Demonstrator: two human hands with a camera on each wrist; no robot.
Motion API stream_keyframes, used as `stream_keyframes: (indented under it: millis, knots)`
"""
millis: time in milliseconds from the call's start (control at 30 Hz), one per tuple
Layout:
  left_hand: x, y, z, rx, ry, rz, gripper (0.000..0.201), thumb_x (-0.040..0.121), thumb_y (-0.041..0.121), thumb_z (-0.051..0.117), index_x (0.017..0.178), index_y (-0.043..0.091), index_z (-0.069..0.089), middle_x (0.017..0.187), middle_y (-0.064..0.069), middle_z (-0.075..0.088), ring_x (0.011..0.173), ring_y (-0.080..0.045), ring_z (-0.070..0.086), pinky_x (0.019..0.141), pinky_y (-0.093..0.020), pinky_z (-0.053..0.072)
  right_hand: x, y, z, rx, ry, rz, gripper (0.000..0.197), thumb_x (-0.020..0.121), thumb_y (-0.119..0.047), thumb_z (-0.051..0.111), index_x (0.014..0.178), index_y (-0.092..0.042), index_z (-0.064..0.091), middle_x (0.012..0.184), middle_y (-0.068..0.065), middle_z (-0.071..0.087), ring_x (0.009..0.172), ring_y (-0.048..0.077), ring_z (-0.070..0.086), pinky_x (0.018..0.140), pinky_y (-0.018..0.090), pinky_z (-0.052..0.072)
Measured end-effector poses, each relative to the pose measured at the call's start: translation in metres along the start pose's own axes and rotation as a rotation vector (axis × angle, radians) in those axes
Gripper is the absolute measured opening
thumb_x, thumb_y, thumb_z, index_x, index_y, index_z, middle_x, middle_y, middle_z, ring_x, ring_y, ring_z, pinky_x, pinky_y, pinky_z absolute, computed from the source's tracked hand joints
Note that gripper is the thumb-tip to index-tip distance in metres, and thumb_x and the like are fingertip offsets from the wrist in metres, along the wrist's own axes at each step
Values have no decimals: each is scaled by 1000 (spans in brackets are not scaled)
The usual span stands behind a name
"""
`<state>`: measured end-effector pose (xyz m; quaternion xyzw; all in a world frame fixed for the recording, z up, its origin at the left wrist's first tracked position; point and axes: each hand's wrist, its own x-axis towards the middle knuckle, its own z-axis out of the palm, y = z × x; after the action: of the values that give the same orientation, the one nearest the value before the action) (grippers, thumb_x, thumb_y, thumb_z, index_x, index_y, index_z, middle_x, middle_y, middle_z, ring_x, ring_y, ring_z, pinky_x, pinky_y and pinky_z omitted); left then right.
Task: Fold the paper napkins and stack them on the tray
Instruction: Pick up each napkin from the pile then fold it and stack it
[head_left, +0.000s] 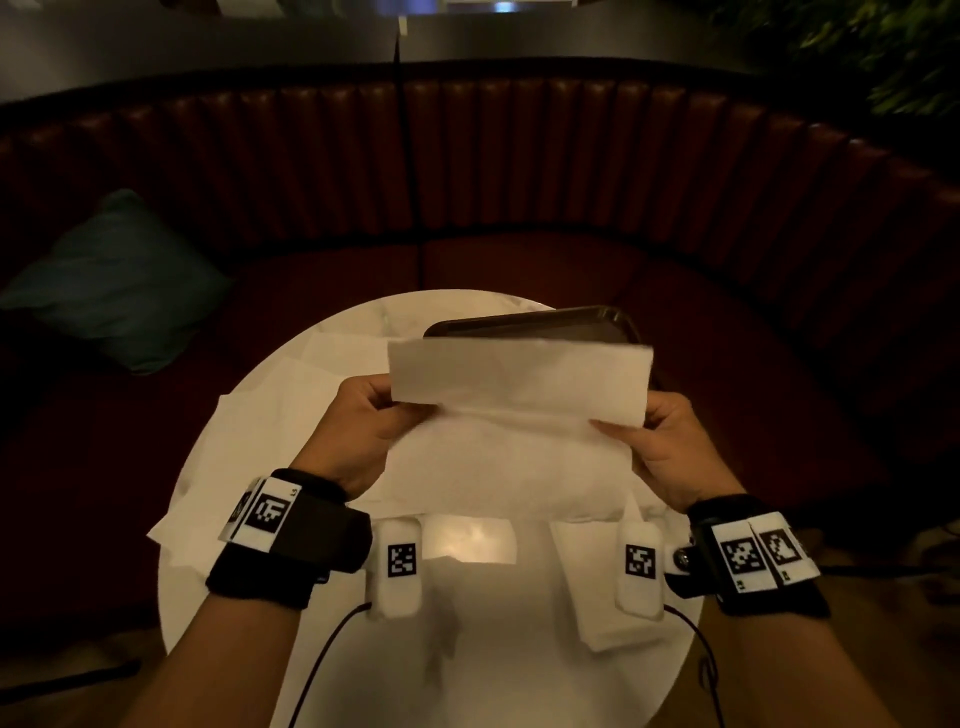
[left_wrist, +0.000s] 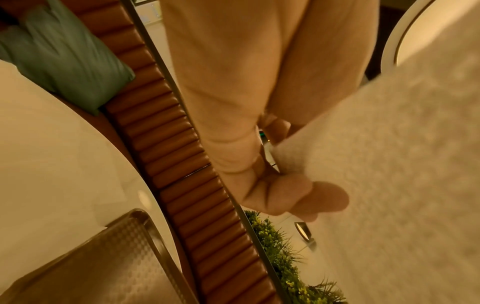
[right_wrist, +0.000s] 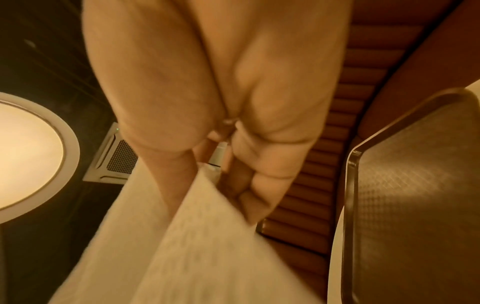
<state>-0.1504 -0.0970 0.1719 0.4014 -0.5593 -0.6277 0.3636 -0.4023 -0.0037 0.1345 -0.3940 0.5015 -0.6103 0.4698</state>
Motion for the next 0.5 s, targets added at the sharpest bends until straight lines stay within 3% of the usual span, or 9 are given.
stream_keyframes:
  millis: [33, 100, 200, 400, 500]
  knots:
    - [0, 1, 0, 6, -19, 6, 22, 85, -3, 52, 93, 12, 66, 77, 10, 74, 77, -4, 69, 69, -15, 55, -3, -1, -2, 3, -13, -9, 18, 64, -8, 71, 76, -21, 77, 80, 0, 75, 77, 15, 72, 65, 25, 57]
    - [-1, 3, 0, 46, -48, 9, 29, 87, -3, 50, 76, 16, 69, 75, 8, 71, 72, -7, 67, 62, -17, 55, -6, -3, -4, -31, -35, 1, 33, 74, 8, 62, 64, -22, 73, 66, -4, 71, 62, 10, 68, 52, 20, 53]
    - [-2, 6, -3, 14, -75, -25, 47, 88, -6, 46, 55, 20, 67, 72, 3, 67, 64, -11, 66, 50, -21, 52, -12, -3, -6, -44, -35, 39, 52, 83, 16, 48, 56, -23, 68, 59, -3, 67, 55, 7, 65, 44, 17, 48]
    - [-6, 6, -14, 30, -87, -7, 53, 91, -4, 37, 52, 18, 63, 68, 6, 66, 62, -7, 64, 49, -18, 50, -20, 0, 2, 12, -12, 79, 53, 87, 13, 42, 52, -17, 68, 64, 4, 68, 61, 13, 67, 47, 20, 51]
    - [-6, 7, -17, 69, -67, 29, 42, 90, -7, 31, 59, 4, 57, 78, -1, 64, 71, -4, 63, 57, -14, 51, -23, -2, 4, 9, 2, 64, 57, 87, 15, 39, 50, -17, 68, 64, 3, 69, 59, 12, 66, 46, 20, 50]
